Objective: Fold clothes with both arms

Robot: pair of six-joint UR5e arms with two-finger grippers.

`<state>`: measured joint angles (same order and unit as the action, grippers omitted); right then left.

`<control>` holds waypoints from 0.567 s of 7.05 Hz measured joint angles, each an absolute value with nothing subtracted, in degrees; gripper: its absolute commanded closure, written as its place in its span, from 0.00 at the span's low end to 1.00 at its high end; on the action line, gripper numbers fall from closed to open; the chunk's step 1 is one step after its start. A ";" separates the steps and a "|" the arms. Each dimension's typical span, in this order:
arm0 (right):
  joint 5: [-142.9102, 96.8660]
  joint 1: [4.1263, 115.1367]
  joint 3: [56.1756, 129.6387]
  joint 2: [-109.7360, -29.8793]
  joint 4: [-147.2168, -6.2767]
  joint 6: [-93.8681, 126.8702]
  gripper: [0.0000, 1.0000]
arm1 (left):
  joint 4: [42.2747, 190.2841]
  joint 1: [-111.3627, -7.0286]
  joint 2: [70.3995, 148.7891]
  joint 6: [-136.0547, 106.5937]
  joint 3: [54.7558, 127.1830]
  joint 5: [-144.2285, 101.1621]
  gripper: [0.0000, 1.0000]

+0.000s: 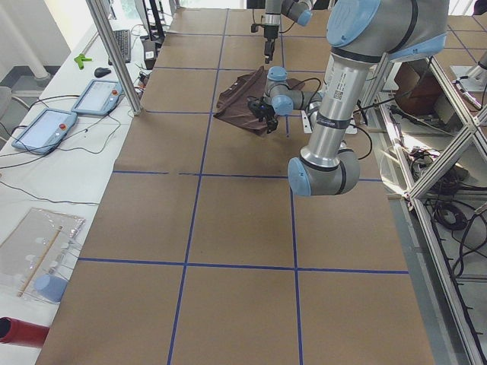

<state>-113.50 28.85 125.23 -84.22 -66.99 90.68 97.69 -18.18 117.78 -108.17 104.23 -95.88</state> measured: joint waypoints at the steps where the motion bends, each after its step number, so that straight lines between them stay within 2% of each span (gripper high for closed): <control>1: -113.89 29.26 125.15 -83.89 -67.03 90.65 0.00 | 98.11 -18.14 117.78 -108.16 103.99 -95.40 0.84; 2: -114.44 29.68 125.16 -83.78 -67.05 90.63 0.00 | 98.29 -18.18 117.82 -108.13 103.90 -94.82 1.00; 4: -114.89 29.95 125.18 -83.51 -67.06 90.62 0.00 | 99.29 -18.95 117.84 -107.68 103.88 -94.45 1.00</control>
<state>-114.89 29.95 125.18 -83.51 -67.06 90.62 99.29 -18.95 117.84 -107.68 103.88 -94.45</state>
